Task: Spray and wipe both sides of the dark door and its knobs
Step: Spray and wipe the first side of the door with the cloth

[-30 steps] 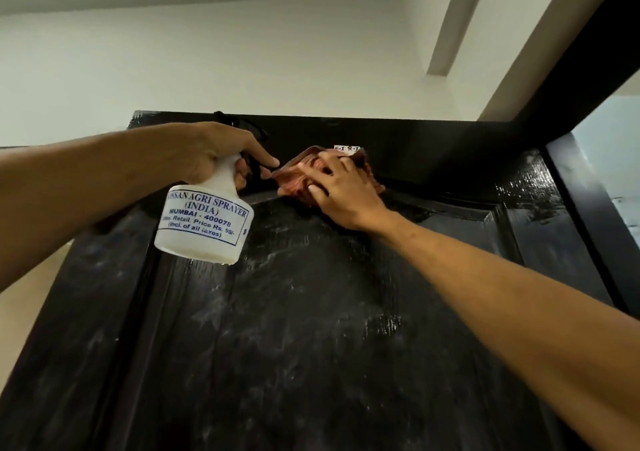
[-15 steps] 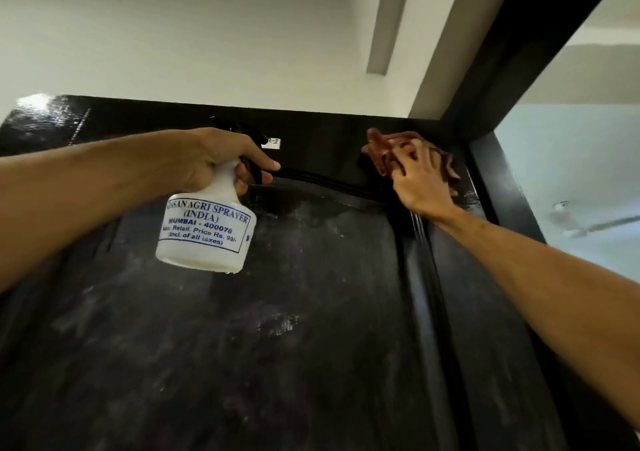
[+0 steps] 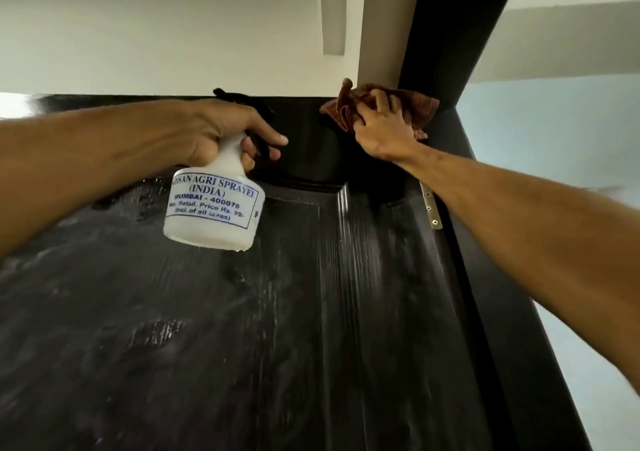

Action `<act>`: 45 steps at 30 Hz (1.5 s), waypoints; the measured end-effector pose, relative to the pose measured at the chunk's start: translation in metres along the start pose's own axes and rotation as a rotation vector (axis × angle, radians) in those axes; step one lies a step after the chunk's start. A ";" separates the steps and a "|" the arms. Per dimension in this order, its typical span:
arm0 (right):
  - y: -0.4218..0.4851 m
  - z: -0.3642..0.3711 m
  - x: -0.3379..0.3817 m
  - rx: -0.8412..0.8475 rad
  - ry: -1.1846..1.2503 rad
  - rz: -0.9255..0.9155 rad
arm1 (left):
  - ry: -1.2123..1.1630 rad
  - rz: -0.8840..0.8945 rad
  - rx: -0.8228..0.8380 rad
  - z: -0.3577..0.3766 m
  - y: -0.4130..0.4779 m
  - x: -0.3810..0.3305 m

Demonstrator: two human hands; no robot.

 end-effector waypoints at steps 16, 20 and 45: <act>-0.186 0.018 0.011 0.036 0.003 -0.115 | -0.080 -0.082 0.093 0.045 -0.049 0.059; -0.262 0.026 0.040 0.190 0.026 -0.277 | -0.043 -0.114 0.080 0.037 -0.067 0.095; -0.163 0.057 0.173 0.104 0.083 -0.165 | -0.007 -0.144 -0.042 -0.087 -0.103 0.172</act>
Point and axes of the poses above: each hand's wrist, its own y-axis towards the middle knuckle, its own z-axis out of the palm, x = y × z, the point moved 1 cm from there along y, towards the middle knuckle, and after that the axes turned 10 degrees about -z, right-handed, at the moved point
